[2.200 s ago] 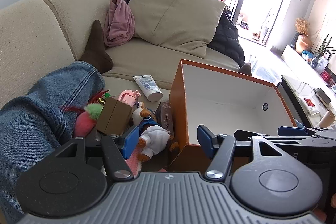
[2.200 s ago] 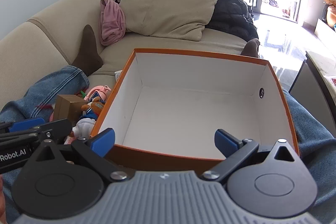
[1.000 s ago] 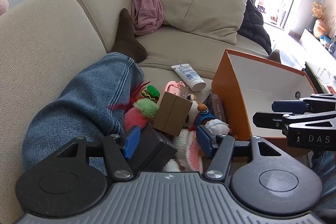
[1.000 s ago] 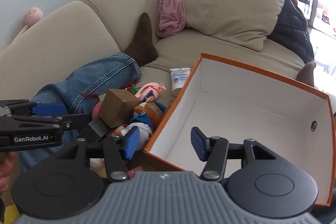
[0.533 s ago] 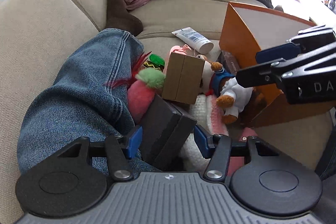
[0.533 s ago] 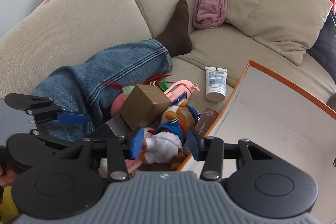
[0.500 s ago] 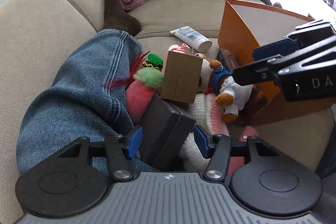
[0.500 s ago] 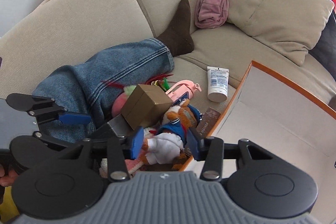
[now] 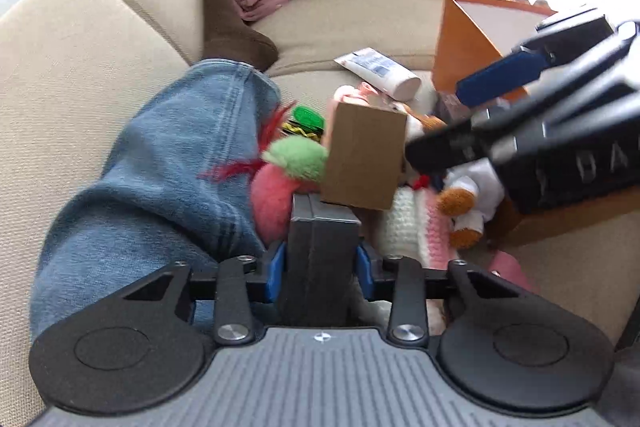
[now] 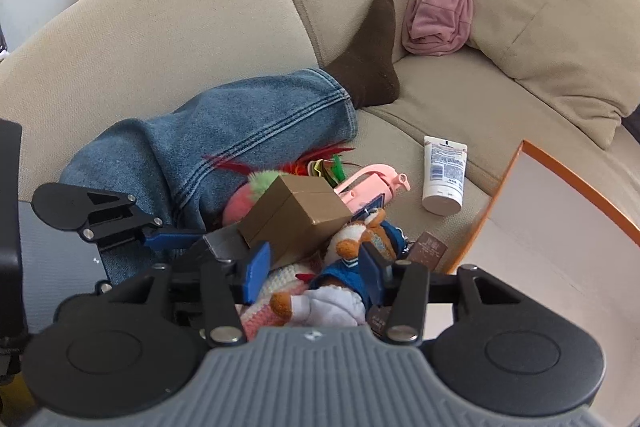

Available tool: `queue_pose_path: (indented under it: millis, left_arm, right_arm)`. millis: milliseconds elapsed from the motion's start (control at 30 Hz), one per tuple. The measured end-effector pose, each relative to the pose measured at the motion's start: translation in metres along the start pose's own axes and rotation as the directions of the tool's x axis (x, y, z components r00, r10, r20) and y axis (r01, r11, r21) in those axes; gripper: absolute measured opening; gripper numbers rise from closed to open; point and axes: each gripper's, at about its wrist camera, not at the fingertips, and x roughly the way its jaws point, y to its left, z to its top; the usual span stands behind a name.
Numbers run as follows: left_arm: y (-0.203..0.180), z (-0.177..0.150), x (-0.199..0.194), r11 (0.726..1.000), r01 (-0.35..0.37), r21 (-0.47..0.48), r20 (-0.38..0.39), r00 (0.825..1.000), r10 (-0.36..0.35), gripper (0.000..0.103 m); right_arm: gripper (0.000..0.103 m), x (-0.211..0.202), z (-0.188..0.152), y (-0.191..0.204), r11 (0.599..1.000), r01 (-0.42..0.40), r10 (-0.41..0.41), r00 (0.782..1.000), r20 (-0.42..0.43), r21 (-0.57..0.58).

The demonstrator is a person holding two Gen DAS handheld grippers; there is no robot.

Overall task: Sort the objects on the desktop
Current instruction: 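Grasp the dark grey box with the left gripper while the right gripper lifts the brown box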

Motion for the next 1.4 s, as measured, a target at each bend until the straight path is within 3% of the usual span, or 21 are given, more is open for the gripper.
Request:
queue_pose_path:
  millis: [167,333,467,600,700,767,1000,1133,1267,1400]
  left_arm:
    - [0.033,0.005,0.001,0.986,0.091,-0.141,-0.010,0.996,-0.093,0.038]
    - [0.055,0.007,0.000,0.960,0.176,-0.219,-0.008,0.983,-0.182,0.038]
    - [0.062,0.009,-0.001,0.949,0.204,-0.242,-0.011,0.977,-0.213,0.038]
    - [0.064,0.011,-0.001,0.948,0.202,-0.245,-0.006,0.978,-0.209,0.038]
    - [0.066,0.011,-0.003,0.944,0.204,-0.261,0.009,0.978,-0.209,0.038]
    - [0.066,0.011,-0.006,0.942,0.204,-0.266,0.019,0.978,-0.207,0.038]
    - [0.064,0.013,-0.032,0.942,0.208,-0.264,0.077,0.978,-0.194,0.038]
    - [0.060,0.027,-0.057,0.941,0.246,-0.232,0.133,0.967,-0.219,0.038]
    - [0.048,0.055,-0.085,0.938,0.300,-0.171,0.206,0.942,-0.264,0.038]
    - [0.021,0.092,-0.098,0.914,0.396,-0.090,0.246,0.898,-0.365,0.038]
  right_arm:
    - [0.072,0.014,0.009,0.012,0.991,-0.009,0.006,1.000,-0.023,-0.136]
    - [0.080,0.026,0.009,0.022,0.951,-0.002,-0.015,0.998,-0.054,-0.309]
    - [0.080,0.034,0.003,0.041,0.883,0.003,-0.034,0.998,-0.058,-0.470]
    - [0.080,0.048,-0.003,0.060,0.810,0.079,-0.108,0.994,-0.016,-0.581]
    - [0.067,0.058,-0.006,0.067,0.777,0.118,-0.157,0.988,-0.010,-0.619]
    - [0.066,0.057,-0.007,0.068,0.765,0.140,-0.176,0.984,0.005,-0.629]
    - [0.065,0.020,-0.003,0.061,0.771,0.164,-0.143,0.986,0.084,-0.616]
    - [0.065,-0.020,0.003,0.044,0.803,0.151,-0.096,0.987,0.125,-0.576]
    - [0.065,-0.063,0.004,0.017,0.822,0.174,-0.100,0.981,0.164,-0.542]
    - [0.065,-0.095,-0.001,-0.020,0.845,0.238,-0.178,0.970,0.168,-0.480]
